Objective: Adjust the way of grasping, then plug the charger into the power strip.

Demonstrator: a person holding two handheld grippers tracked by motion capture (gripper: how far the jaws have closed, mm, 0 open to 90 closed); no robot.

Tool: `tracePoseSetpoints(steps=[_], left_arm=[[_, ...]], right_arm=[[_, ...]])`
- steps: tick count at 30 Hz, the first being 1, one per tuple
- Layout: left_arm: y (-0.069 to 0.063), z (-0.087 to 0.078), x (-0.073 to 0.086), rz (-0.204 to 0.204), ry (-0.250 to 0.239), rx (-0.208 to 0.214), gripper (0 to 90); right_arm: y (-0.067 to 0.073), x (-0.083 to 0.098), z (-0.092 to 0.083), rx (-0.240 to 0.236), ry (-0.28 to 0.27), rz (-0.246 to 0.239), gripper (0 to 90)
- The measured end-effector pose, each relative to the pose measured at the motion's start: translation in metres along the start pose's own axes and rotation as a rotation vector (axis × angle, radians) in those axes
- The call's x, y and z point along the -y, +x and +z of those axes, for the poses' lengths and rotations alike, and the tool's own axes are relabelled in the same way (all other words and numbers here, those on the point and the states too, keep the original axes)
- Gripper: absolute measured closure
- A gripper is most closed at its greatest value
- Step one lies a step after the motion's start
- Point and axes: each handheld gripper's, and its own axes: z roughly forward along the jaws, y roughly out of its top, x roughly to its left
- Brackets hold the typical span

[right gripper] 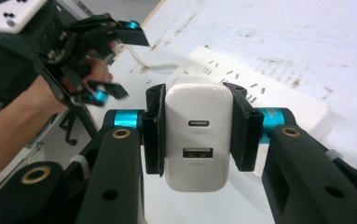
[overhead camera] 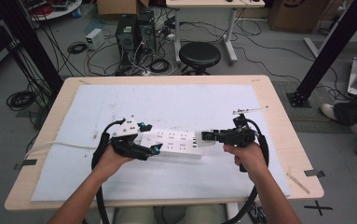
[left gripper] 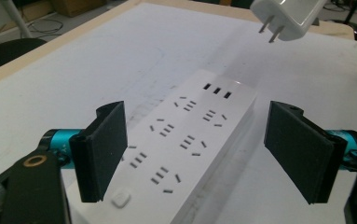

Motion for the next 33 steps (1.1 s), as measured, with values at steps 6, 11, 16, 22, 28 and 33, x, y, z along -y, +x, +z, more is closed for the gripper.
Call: tracePoseSetpoints(steps=[6,11,16,22,28,33], left_arm=[[0.012,-0.015,0.009,-0.051,-0.020,-0.048,21.4],[0.019,-0.028,0.016,-0.080,-0.022,-0.088,21.4],[0.024,-0.043,0.019,-0.095,-0.037,-0.124,21.4],[0.030,-0.056,0.024,-0.115,-0.051,-0.157,21.4],[0.032,-0.060,0.028,-0.127,-0.053,-0.169,21.4],[0.031,-0.062,0.029,-0.128,-0.053,-0.168,21.4]], right_arm=[[-0.005,0.006,-0.010,0.017,-0.021,0.004,63.6],[-0.010,0.013,-0.017,0.041,-0.036,-0.008,63.6],[-0.015,0.016,-0.027,0.074,-0.037,-0.012,63.6],[-0.018,0.017,-0.038,0.104,-0.050,-0.026,63.6],[-0.018,0.017,-0.043,0.138,-0.028,-0.052,63.6],[-0.016,0.015,-0.047,0.152,-0.030,-0.079,63.6]])
